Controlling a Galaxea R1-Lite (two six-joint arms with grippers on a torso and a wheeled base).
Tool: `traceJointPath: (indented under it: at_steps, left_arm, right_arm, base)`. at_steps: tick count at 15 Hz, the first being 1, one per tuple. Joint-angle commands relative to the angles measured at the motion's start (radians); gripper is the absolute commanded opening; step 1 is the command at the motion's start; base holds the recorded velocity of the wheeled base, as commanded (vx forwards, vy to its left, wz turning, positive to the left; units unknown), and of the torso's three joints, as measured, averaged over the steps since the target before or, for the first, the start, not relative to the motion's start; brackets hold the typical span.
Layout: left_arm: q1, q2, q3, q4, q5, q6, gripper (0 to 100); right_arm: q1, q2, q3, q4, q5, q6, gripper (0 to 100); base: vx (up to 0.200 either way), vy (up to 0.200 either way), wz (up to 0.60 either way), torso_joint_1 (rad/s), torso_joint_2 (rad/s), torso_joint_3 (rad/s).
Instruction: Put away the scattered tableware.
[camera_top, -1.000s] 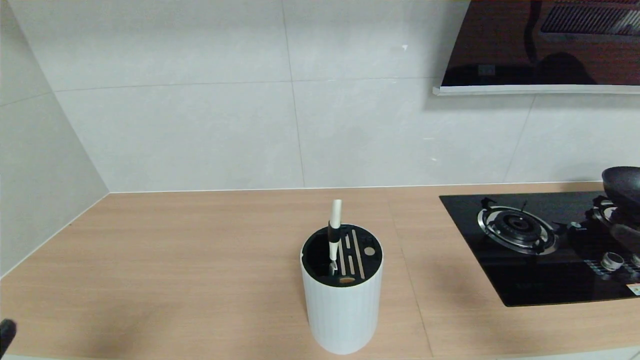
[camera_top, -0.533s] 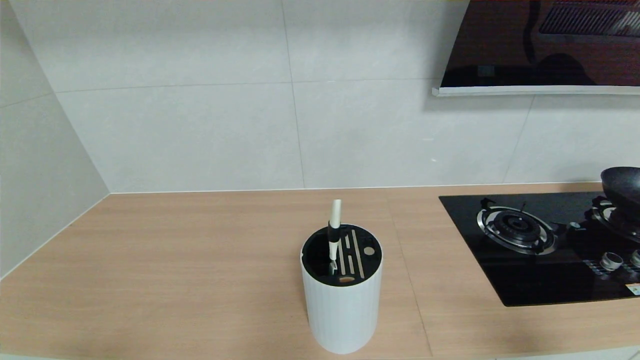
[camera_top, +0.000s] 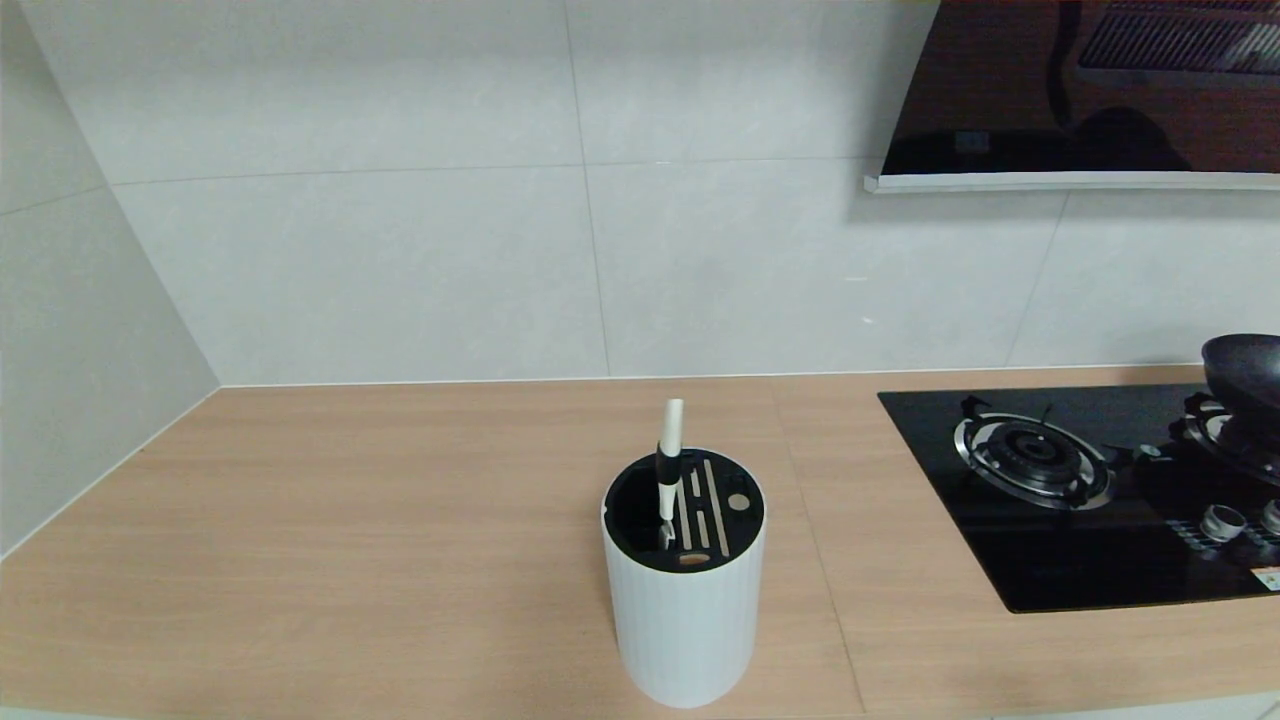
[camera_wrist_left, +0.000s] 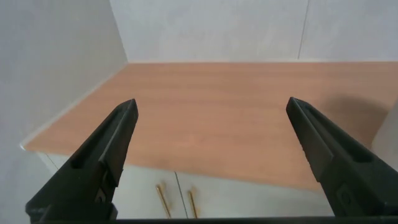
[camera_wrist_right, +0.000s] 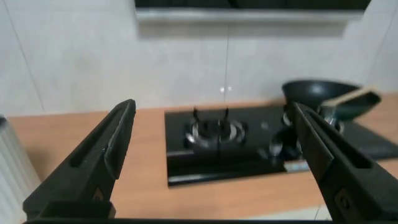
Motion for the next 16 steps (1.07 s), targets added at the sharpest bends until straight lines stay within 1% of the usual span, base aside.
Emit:
traceJointPath:
  at_steps: [1,2,3,4,5,6,8,9,10,11,16]
  left_arm:
    - [0.000,0.000,0.017,0.005,-0.067,-0.073,100]
    - [0.000,0.000,0.017,0.007,-0.096,-0.088,100]
    - [-0.001,0.000,0.017,0.008,-0.111,-0.076,100]
    - [-0.001,0.000,0.017,0.011,-0.134,-0.048,100]
    - [0.000,0.000,0.017,0.045,-0.171,0.002,100]
    - [0.000,0.000,0.017,0.045,-0.180,0.025,100]
    - [-0.001,0.000,0.015,0.047,-0.197,0.041,100]
    - [-0.001,0.000,0.017,0.045,-0.197,0.016,100]
    - [-0.001,0.000,0.015,0.043,-0.197,-0.022,100]
    - [0.000,0.000,0.015,0.043,-0.195,-0.030,100]
    - [0.000,0.000,0.015,0.043,-0.195,-0.027,100]
  right_arm:
    - [-0.002,-0.009,0.048,0.087,0.074,0.086,100]
    - [-0.002,-0.009,0.050,0.087,0.091,0.072,100]
    - [-0.002,-0.009,0.048,0.087,0.100,0.063,100]
    - [-0.002,-0.009,0.050,0.088,0.108,0.056,100]
    - [-0.002,-0.009,0.050,0.088,0.112,0.049,100]
    - [-0.002,-0.009,0.050,0.088,0.114,0.049,100]
    - [-0.002,-0.009,0.050,0.088,0.114,0.049,100]
    - [-0.002,-0.009,0.050,0.088,0.114,0.049,100]
    - [-0.002,-0.007,0.050,0.088,0.116,0.049,100]
    - [-0.002,-0.009,0.050,0.088,0.117,0.048,100]
    - [-0.002,-0.007,0.050,0.088,0.119,0.051,100]
  base:
    - [0.000,0.000,0.00,0.000,0.00,0.000]
    - [0.000,0.000,0.00,0.000,0.00,0.000]
    - [0.000,0.000,0.00,0.000,0.00,0.000]
    - [0.000,0.000,0.00,0.000,0.00,0.000]
    - [0.000,0.000,0.00,0.000,0.00,0.000]
    - [0.000,0.000,0.00,0.000,0.00,0.000]
    - [0.000,0.000,0.00,0.000,0.00,0.000]
    - [0.000,0.000,0.00,0.000,0.00,0.000]
    - [0.000,0.000,0.00,0.000,0.00,0.000]
    - [0.000,0.000,0.00,0.000,0.00,0.000]
    - [0.000,0.000,0.00,0.000,0.00,0.000]
